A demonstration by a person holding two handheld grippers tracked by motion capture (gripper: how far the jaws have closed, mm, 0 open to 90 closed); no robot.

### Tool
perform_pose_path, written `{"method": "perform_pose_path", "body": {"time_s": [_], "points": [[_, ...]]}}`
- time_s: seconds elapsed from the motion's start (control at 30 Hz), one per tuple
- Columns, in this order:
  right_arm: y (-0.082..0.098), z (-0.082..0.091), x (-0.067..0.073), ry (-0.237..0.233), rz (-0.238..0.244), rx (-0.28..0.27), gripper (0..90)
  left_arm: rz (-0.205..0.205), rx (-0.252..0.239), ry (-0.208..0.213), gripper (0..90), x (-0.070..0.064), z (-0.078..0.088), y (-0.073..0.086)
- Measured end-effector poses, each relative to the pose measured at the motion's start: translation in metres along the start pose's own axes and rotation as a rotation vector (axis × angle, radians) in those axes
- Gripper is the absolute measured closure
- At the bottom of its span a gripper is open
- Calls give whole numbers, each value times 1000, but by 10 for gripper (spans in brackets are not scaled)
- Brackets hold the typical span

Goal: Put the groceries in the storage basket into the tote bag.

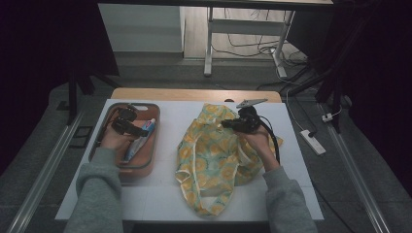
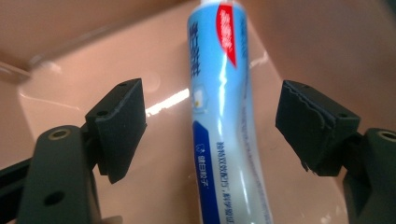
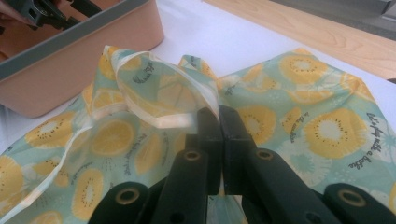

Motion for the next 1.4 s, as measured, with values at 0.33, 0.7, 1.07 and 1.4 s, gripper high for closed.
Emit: {"method": "perform_pose_path", "body": {"time_s": [0.33, 0.7, 1.07, 1.4], "points": [[2, -1, 1, 4, 6, 2, 885, -3, 47, 13, 221, -1, -8, 5], [1, 0, 0, 9, 10, -3, 885, 7, 123, 39, 403, -4, -15, 12], [3, -1, 0, 10, 9, 2, 885, 46, 100, 115, 729, -5, -11, 9], [2, 1, -1, 12, 6, 0, 885, 36, 84, 83, 746, -1, -2, 8]]}}
Point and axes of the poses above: each handheld gripper's, and its own axes: z roughly backward along the jaws, y roughly out of its underside, x roughly to its left, the point moved 6 cm from there along -z, roughly forward along the jaws, and after that the axes turned 12 degrees about -x, right-handed, at the moved point
